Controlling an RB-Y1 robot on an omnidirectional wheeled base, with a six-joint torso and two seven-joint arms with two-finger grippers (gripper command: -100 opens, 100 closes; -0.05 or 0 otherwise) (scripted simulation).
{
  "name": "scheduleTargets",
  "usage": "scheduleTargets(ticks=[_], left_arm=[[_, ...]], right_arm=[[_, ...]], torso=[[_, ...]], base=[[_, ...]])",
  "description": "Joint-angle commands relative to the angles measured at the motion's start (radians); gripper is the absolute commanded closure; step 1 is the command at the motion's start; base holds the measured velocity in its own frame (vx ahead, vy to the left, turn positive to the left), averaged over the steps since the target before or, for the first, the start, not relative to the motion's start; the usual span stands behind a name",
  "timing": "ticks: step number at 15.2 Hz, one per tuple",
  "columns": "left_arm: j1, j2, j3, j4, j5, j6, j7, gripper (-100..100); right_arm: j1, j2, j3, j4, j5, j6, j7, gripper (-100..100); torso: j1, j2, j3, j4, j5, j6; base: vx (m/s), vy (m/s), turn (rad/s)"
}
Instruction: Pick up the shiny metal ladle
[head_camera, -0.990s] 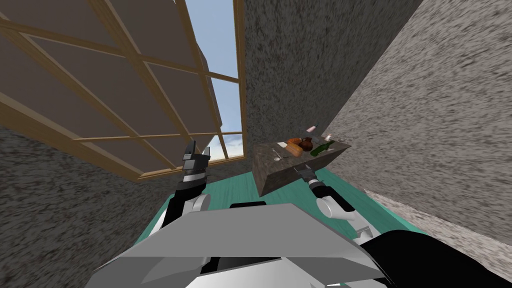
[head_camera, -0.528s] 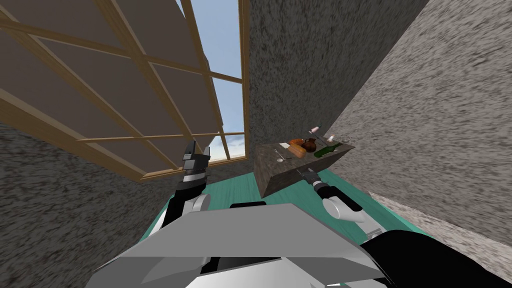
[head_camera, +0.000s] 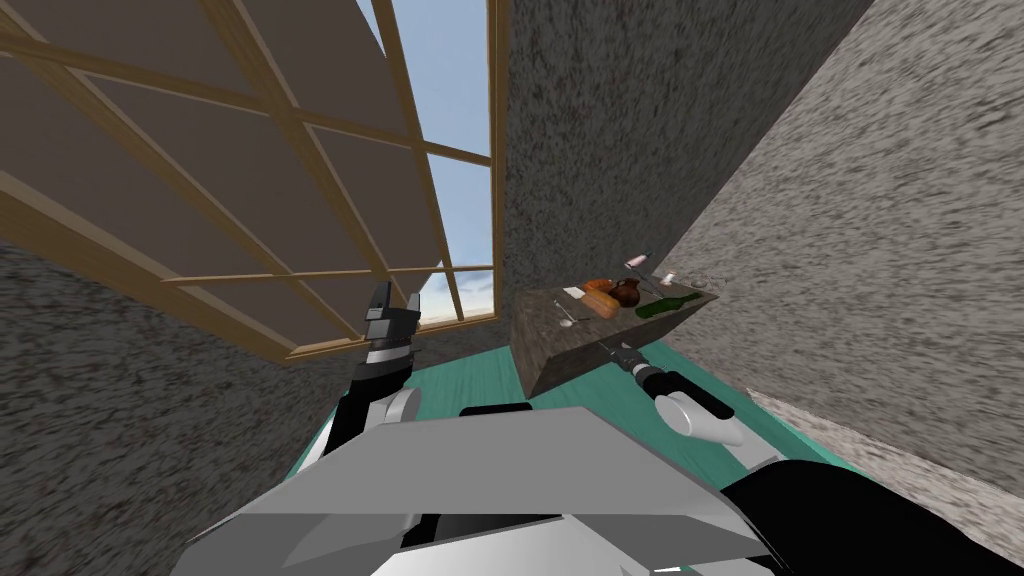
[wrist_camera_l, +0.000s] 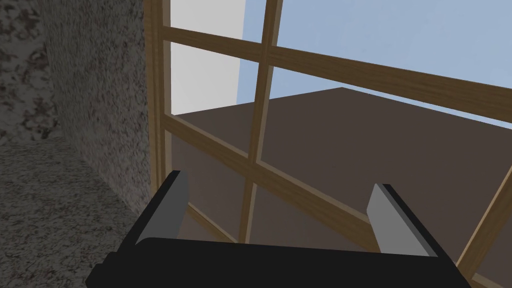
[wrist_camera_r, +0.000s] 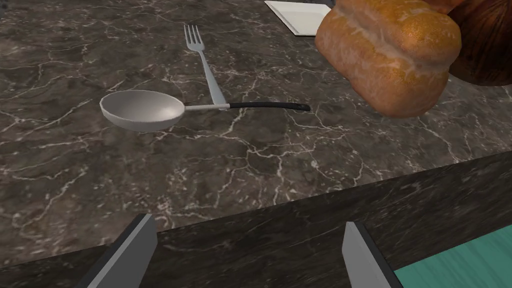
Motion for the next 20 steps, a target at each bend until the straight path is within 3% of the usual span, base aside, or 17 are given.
scheduleTargets(ticks=[1, 2, 3, 6, 7, 10, 11, 14, 15, 18, 19, 20], left_arm=[[0.000, 0.000, 0.000, 0.000, 0.000, 0.000, 0.000, 0], [0.000, 0.000, 0.000, 0.000, 0.000, 0.000, 0.000, 0], [0.000, 0.000, 0.000, 0.000, 0.000, 0.000, 0.000, 0], [0.000, 0.000, 0.000, 0.000, 0.000, 0.000, 0.000, 0], [0.000, 0.000, 0.000, 0.000, 0.000, 0.000, 0.000, 0], [0.000, 0.000, 0.000, 0.000, 0.000, 0.000, 0.000, 0], [0.000, 0.000, 0.000, 0.000, 0.000, 0.000, 0.000, 0], [0.000, 0.000, 0.000, 0.000, 0.000, 0.000, 0.000, 0], [0.000, 0.000, 0.000, 0.000, 0.000, 0.000, 0.000, 0], [0.000, 0.000, 0.000, 0.000, 0.000, 0.000, 0.000, 0], [0.000, 0.000, 0.000, 0.000, 0.000, 0.000, 0.000, 0], [0.000, 0.000, 0.000, 0.000, 0.000, 0.000, 0.000, 0]], right_arm=[[0.019, -0.018, -0.008, 0.000, -0.028, 0.013, -0.050, -100], [0.019, -0.018, -0.008, 0.000, -0.028, 0.013, -0.060, -100], [0.033, -0.059, -0.020, 0.024, -0.071, 0.056, -0.089, -100], [0.033, -0.059, -0.020, 0.024, -0.087, 0.056, -0.141, -100], [0.046, -0.101, -0.030, 0.049, -0.133, 0.100, -0.168, -100], [0.046, -0.101, -0.030, 0.049, -0.146, 0.100, -0.220, -100], [0.060, -0.141, -0.040, 0.072, -0.189, 0.144, -0.247, -100], [0.060, -0.141, -0.040, 0.072, -0.204, 0.144, -0.297, -100], [0.073, -0.181, -0.048, 0.095, -0.251, 0.188, -0.325, -100], [0.073, -0.181, -0.048, 0.095, -0.262, 0.188, -0.372, -100], [0.086, -0.220, -0.055, 0.118, -0.310, 0.231, -0.405, -100], [0.086, -0.220, -0.055, 0.118, -0.320, 0.231, -0.420, -100]], torso=[[0.000, 0.000, 0.000, 0.000, 0.000, 0.000], [0.000, 0.000, 0.000, 0.000, 0.000, 0.000], [-0.001, 0.001, 0.000, 0.000, 0.000, 0.000], [0.000, -0.001, 0.000, 0.000, 0.000, 0.000], [-0.001, 0.000, 0.000, 0.000, 0.000, 0.000], [-0.001, -0.001, -0.001, 0.000, 0.000, 0.000], [-0.001, 0.000, 0.000, 0.000, 0.000, 0.000], [-0.001, -0.001, -0.001, 0.000, 0.000, 0.000], [-0.001, 0.000, 0.000, 0.000, 0.000, 0.000], [-0.002, -0.002, -0.001, -0.001, 0.000, 0.000], [-0.002, -0.001, -0.001, 0.000, 0.000, 0.000], [-0.002, -0.001, -0.001, 0.000, 0.000, 0.000]], base=[[0.047, 0.054, 0.026], [0.028, 0.031, 0.000], [0.058, 0.038, 0.054], [0.051, 0.041, 0.019], [0.057, 0.043, 0.054], [0.058, 0.039, 0.025], [0.049, 0.036, 0.056], [0.058, 0.035, 0.028], [0.074, 0.032, 0.059], [0.069, 0.023, 0.030], [0.062, 0.026, 0.054], [0.087, 0.034, 0.063]])
